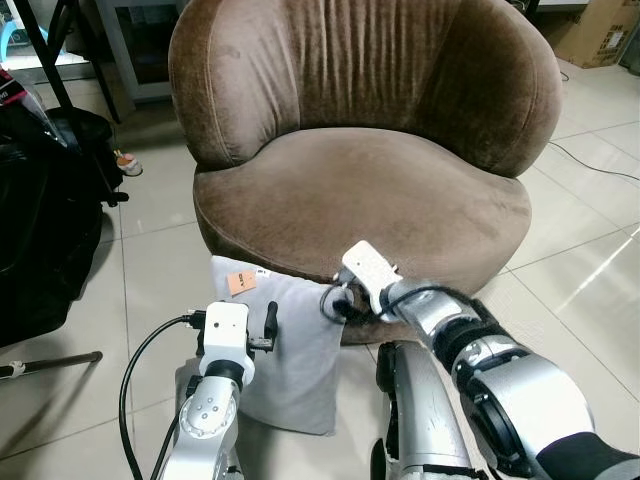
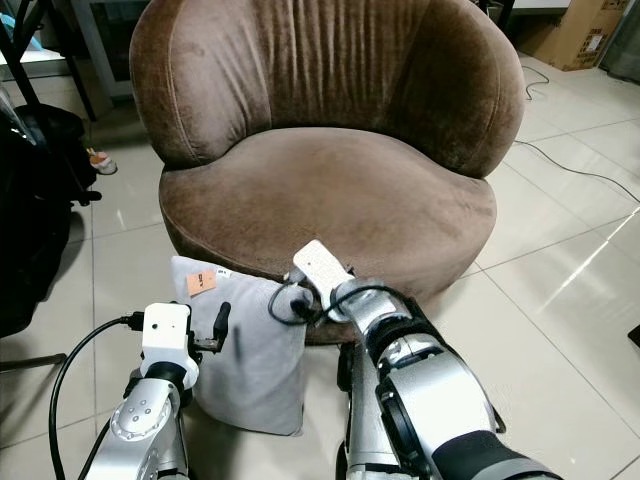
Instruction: Move the pillow to the sofa from floor
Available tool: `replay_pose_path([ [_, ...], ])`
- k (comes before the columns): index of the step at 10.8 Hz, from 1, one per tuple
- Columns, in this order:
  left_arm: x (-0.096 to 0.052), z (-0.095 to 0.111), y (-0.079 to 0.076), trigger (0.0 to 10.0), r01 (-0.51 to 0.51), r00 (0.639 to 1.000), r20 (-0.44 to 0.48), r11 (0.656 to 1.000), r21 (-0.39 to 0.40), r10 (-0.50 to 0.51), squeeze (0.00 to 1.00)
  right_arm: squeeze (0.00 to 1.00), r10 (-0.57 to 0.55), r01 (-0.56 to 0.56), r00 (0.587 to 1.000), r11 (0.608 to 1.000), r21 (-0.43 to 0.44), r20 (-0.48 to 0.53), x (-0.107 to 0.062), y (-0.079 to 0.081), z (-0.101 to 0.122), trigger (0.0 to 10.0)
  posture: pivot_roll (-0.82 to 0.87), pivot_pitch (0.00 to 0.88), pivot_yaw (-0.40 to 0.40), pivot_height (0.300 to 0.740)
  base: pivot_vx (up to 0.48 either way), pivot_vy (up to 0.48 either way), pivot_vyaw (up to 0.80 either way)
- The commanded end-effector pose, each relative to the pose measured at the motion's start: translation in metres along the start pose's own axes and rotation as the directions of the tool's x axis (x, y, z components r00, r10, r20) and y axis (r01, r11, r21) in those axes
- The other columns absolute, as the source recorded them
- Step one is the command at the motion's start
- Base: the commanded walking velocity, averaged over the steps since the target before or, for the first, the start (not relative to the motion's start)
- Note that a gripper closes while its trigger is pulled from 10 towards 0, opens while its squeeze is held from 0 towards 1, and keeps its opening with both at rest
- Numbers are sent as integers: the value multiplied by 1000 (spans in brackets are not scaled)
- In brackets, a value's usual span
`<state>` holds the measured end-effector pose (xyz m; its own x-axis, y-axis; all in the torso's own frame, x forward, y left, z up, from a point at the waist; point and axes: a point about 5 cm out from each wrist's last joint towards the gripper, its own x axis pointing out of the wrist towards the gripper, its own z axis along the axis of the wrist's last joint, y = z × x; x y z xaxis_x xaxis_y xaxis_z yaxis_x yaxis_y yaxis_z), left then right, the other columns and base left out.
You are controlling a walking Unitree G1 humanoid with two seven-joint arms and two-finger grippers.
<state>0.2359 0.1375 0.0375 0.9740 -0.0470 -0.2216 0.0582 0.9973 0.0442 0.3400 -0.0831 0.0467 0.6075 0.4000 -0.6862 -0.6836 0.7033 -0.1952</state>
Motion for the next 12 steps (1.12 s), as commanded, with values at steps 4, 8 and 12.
replay_pose_path([
  [4,2,4,-2,10000,6,1000,10,1000,2,-6,0,0,22,-20,1000,985,172,-13,6,18,-14,10000,-57,0,-72,435,0,0,0],
  [8,4,4,-3,10000,14,1000,11,1000,4,-14,0,0,103,-95,995,957,275,-14,11,39,-15,10000,-62,0,-70,435,0,0,0],
  [12,4,4,0,10000,3,1000,13,1000,9,-3,0,0,96,-94,995,950,297,6,14,49,-4,10000,-37,0,-75,435,0,0,0],
])
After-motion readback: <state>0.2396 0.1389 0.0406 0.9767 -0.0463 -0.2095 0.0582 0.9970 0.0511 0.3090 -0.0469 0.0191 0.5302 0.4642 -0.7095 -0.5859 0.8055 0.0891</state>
